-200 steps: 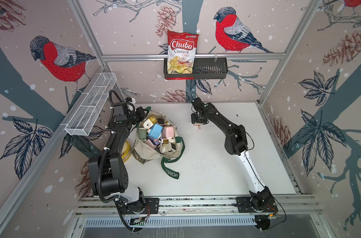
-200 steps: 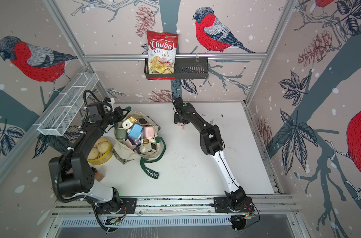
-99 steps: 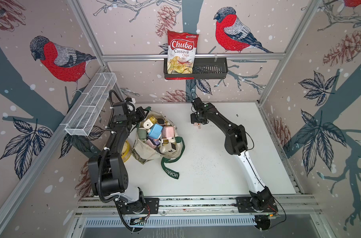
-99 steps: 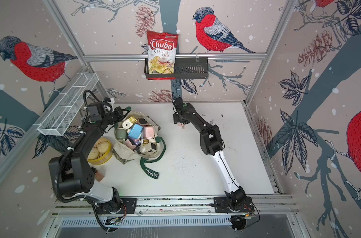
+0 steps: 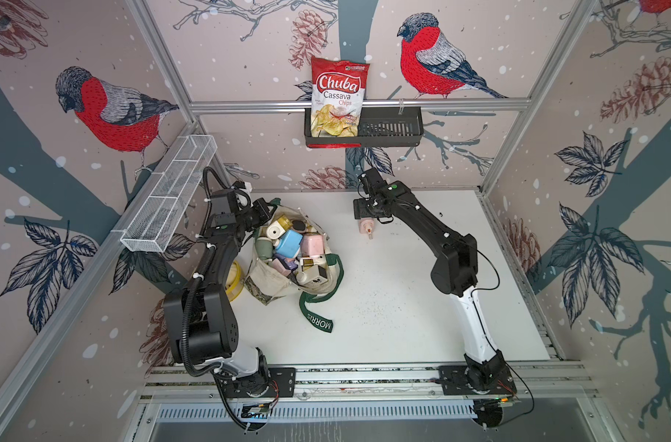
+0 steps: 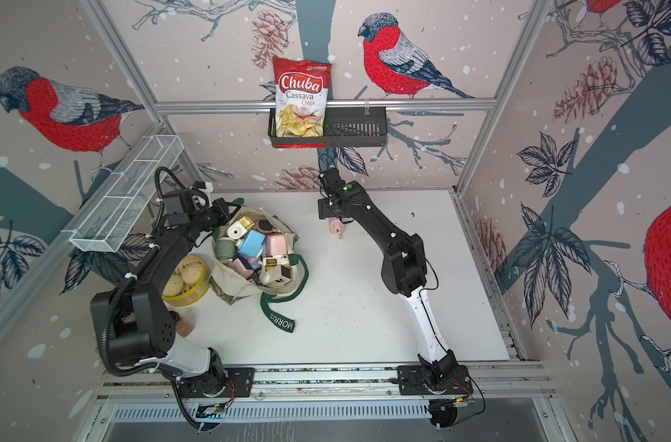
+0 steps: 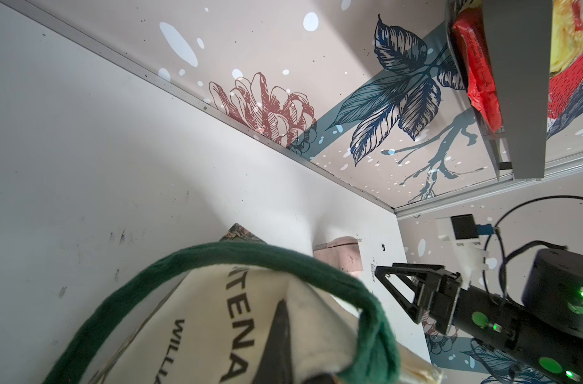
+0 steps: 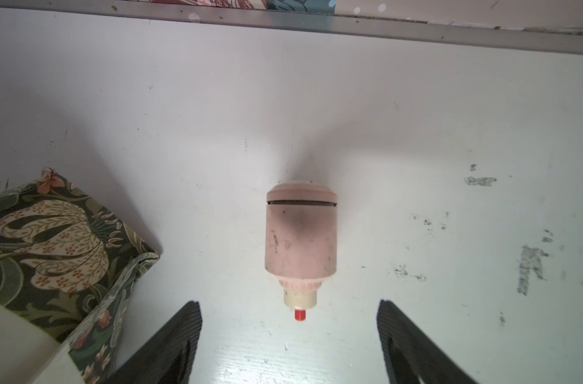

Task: Take out the pencil sharpeners from the tote bags
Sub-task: Place the pencil sharpener at the center of the board, then pick up the pencil sharpener from the canvas bag.

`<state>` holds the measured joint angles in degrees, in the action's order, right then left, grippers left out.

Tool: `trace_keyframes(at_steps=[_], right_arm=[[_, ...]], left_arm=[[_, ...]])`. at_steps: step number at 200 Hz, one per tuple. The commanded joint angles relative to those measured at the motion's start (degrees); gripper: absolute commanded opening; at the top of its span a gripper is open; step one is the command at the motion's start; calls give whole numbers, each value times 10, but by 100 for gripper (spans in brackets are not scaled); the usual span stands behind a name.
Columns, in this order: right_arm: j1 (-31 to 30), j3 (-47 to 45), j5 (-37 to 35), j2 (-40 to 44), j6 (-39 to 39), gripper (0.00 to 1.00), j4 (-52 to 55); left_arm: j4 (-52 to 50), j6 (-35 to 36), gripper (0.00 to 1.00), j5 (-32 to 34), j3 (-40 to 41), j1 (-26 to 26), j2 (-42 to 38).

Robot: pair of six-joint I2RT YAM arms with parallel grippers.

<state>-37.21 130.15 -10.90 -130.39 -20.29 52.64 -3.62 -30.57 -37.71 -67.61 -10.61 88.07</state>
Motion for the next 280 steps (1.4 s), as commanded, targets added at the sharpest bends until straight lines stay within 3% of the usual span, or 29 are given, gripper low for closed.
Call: trace_keyframes(at_steps=[1,33,71,104,127,140,151,217,245,280], right_arm=[[-30,-63,-45,69,31,85,-25],[-103,-219,-58,205,71,83,-124],[-180,-353,-45,321,51,77,-217],[-219,-437,81,357,-2,70,-323],[-243,-410,121,324,-47,66,-332],[-248,-385,193,293,-64,66,-338],[-249,-363,213,266,-84,64,-338],[-257,-279,122,161,-117,62,-288],[-257,-274,60,152,-122,62,-254],[-256,-305,32,162,-125,62,-257]], left_arm=[[61,4,0,-16,-9,-1,-4],[58,4,0,-13,-9,-2,-6],[61,-1,0,-15,-8,-2,-3],[64,-2,0,-17,-8,-2,-2],[65,-2,0,-18,-6,-2,-3],[65,-2,0,-18,-5,-2,-3],[65,-2,0,-17,-6,-1,-2],[66,-3,0,-18,-6,-2,-4],[65,-3,0,-18,-6,-2,-4],[62,-1,0,-19,-8,-2,-5]])
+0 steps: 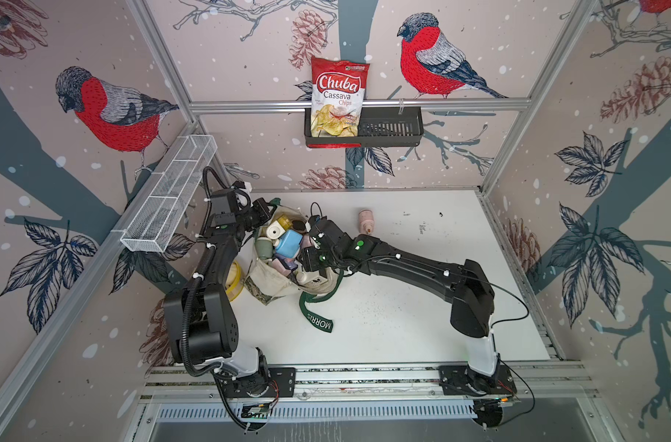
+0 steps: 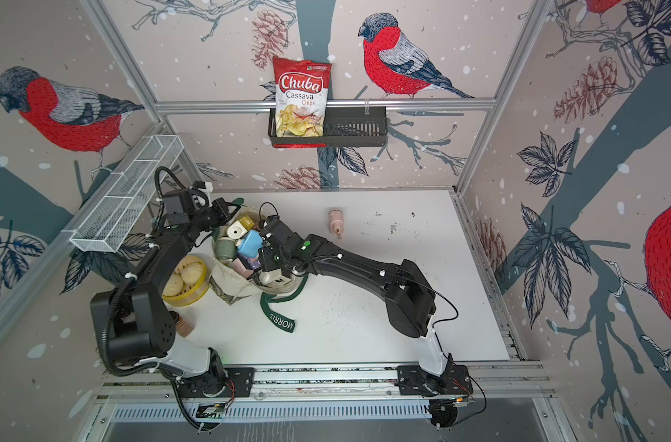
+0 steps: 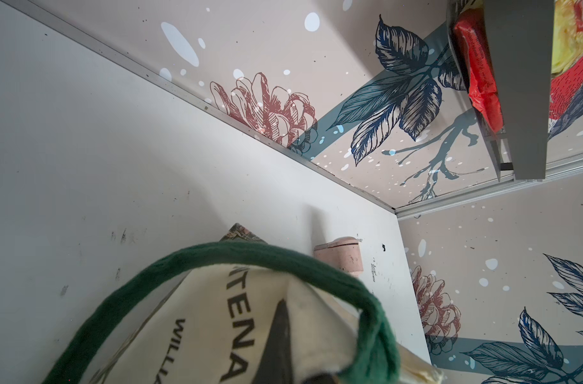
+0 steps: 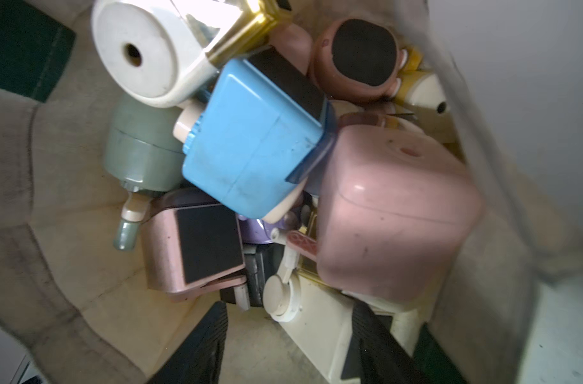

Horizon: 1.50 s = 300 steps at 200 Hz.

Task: Take out the pencil sharpeners from the tote bags
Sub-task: Pick up the pencil sharpener from the canvas bag.

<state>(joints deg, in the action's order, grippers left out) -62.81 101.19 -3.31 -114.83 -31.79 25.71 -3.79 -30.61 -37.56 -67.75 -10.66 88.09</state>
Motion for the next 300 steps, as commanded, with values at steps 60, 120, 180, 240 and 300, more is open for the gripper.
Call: trace_keyframes(at_steps=[60,120,180,240,300], right_arm=[[18,-23,-39,-10,-27,76,-13],[34,-11,-9,-33,-27,78,-80],[39,25,-20,-67,5,74,-111],[47,31,-42,-78,15,63,-124],[48,36,-28,-76,49,44,-135]], left_arm=[[63,0,0,-19,-7,-2,-6],[63,1,0,-19,-6,-1,-7],[63,1,0,-18,-7,-2,-8],[63,0,0,-20,-7,-2,-7],[63,0,0,-19,-7,-2,-7]])
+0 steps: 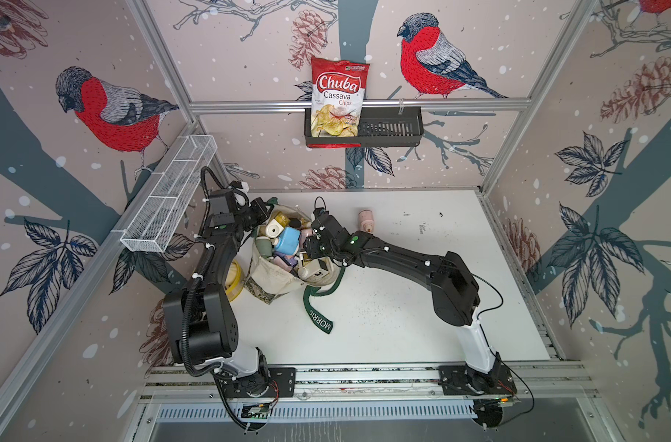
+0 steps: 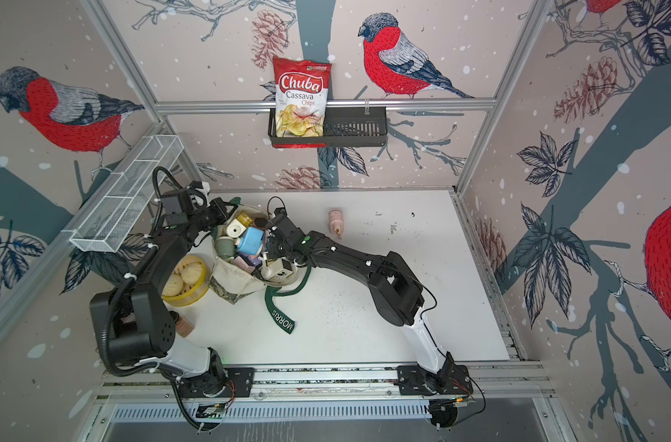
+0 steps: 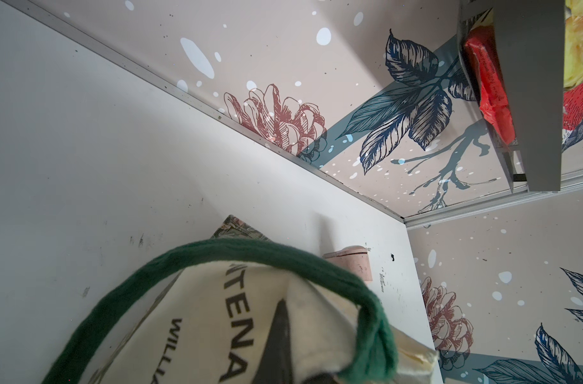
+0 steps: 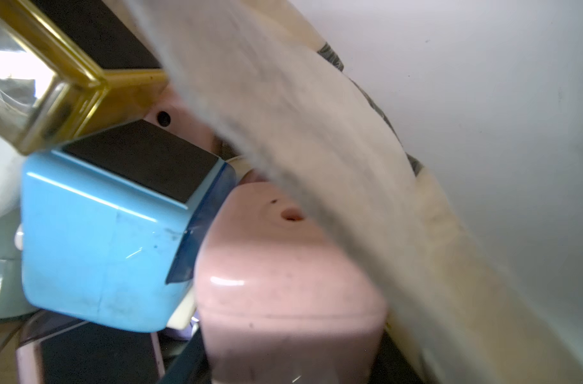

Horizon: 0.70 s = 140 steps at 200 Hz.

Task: Take out the pencil sharpeners from the tote bags
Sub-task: Pick up the pencil sharpener from the canvas bag.

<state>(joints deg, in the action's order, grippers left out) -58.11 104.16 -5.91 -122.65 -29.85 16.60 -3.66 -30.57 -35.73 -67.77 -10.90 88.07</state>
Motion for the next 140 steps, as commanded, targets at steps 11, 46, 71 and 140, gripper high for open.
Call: trace_keyframes(at_steps=[11,46,71,140], right_arm=[[1,4,1,7,34,41,-46],[-3,-8,-6,38,43,34,-29],[-7,-34,-3,77,47,33,-19],[0,-91,4,213,50,32,90]], left_arm=[[61,0,0,-38,-7,1,-7],[61,1,0,-36,-8,0,-6],[61,-1,0,-37,-8,-1,-5],[63,-3,0,-38,-7,-5,-4]])
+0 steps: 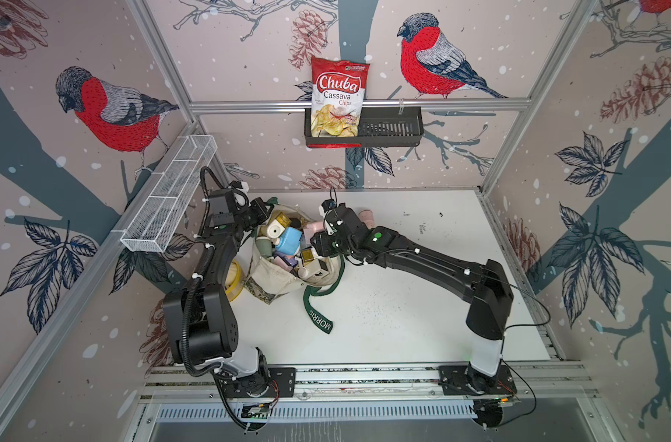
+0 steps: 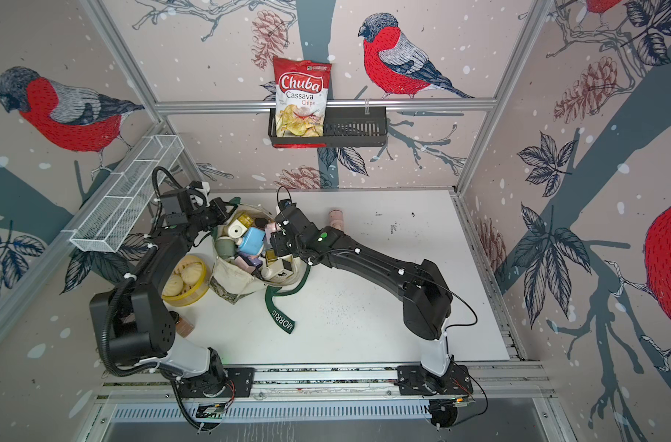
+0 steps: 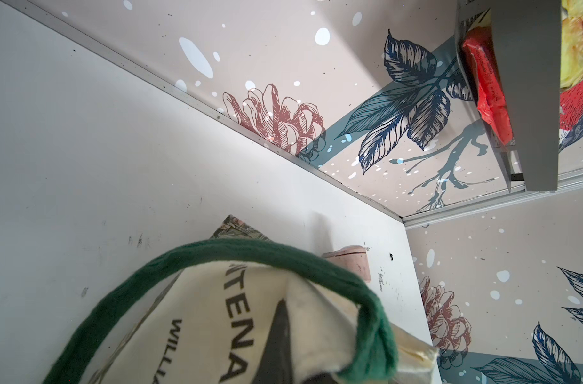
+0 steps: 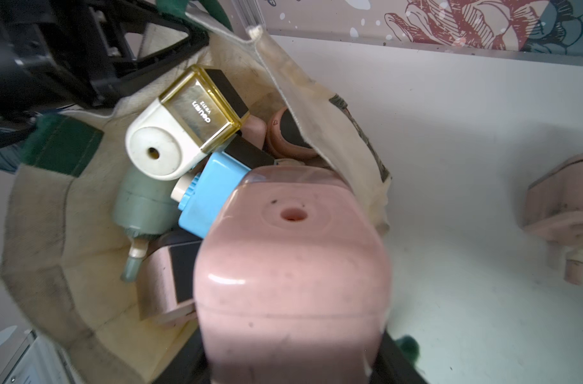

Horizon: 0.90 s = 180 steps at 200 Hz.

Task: Take out the pencil sharpeners from the tote bags
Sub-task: Pick up the pencil sharpener from the canvas bag, then place the pencil sharpener at the center of the board.

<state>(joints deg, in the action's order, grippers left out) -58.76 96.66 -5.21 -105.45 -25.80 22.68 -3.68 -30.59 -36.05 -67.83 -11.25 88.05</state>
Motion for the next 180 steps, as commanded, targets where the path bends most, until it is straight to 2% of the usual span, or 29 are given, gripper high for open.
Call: trace_keyframes(at_steps=[1,39,69,119,180], right_arm=[[8,-16,-4,44,9,32,31],[85,-65,-14,93,15,33,69],[163,-75,-29,83,20,33,123],[248,-32,-54,-13,39,35,183],[280,97,-54,-151,47,35,226]], left_arm=[[64,-3,0,-35,-7,-2,-4],[63,-2,0,-33,-6,-2,-7],[62,-3,0,-33,-6,-2,-6],[63,-3,0,-35,-7,-3,-7],[63,-3,0,-35,-6,-4,-8]])
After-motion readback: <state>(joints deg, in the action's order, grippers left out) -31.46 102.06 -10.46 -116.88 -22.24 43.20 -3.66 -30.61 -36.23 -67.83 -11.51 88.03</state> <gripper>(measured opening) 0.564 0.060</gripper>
